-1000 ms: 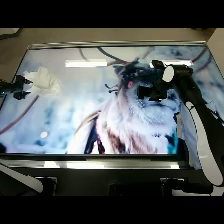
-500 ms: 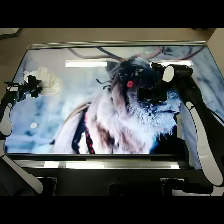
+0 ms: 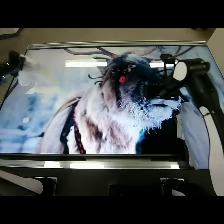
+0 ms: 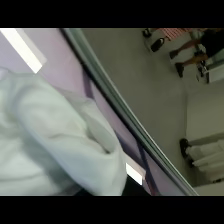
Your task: Fold the shirts.
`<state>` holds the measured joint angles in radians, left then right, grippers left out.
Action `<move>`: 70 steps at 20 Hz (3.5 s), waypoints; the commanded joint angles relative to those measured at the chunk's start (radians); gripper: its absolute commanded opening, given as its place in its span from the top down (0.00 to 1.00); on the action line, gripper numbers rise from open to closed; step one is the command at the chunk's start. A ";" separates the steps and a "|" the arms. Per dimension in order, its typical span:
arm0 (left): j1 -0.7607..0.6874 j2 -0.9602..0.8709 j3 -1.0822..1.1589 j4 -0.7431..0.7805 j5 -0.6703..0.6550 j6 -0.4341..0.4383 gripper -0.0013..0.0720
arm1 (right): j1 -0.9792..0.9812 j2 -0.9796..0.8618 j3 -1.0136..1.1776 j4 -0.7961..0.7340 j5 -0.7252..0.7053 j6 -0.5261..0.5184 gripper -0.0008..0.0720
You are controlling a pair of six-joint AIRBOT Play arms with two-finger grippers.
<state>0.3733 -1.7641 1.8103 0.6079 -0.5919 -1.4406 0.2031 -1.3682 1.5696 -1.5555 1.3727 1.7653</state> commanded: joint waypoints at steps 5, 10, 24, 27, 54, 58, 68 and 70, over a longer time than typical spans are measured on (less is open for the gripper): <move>-0.180 0.563 -0.023 0.381 -0.390 0.139 0.94 | 0.000 0.281 0.001 -0.113 0.029 -0.003 0.13; -0.418 0.700 -0.031 0.413 -0.436 -0.004 0.94 | 0.000 0.391 0.001 -0.114 0.142 -0.003 0.13; -0.859 0.660 -0.975 0.267 -0.053 -0.121 0.94 | 0.000 0.318 0.000 -0.213 0.141 -0.032 0.13; -0.801 0.642 -1.015 0.255 -0.044 -0.146 0.37 | 0.000 0.218 0.000 -0.105 0.142 -0.034 0.13; -0.895 0.530 -1.307 -0.104 -0.076 0.080 0.07 | 0.000 0.028 -0.595 0.525 0.008 -0.242 0.12; -0.916 0.520 -1.308 -0.103 0.013 0.024 0.52 | 0.002 0.029 -0.630 0.552 0.003 -0.233 0.10; -0.877 0.572 -1.308 -0.003 -0.039 0.082 0.94 | 0.042 0.028 -0.692 0.739 -0.180 -0.292 0.04; -0.877 0.596 -1.308 0.018 -0.045 0.080 0.94 | 0.133 0.028 -0.692 0.725 -0.283 -0.291 0.02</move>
<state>-0.5053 -1.1961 0.5014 0.5896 -0.6125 -1.3655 0.2592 -1.3399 0.8803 -0.8391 1.2198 1.4796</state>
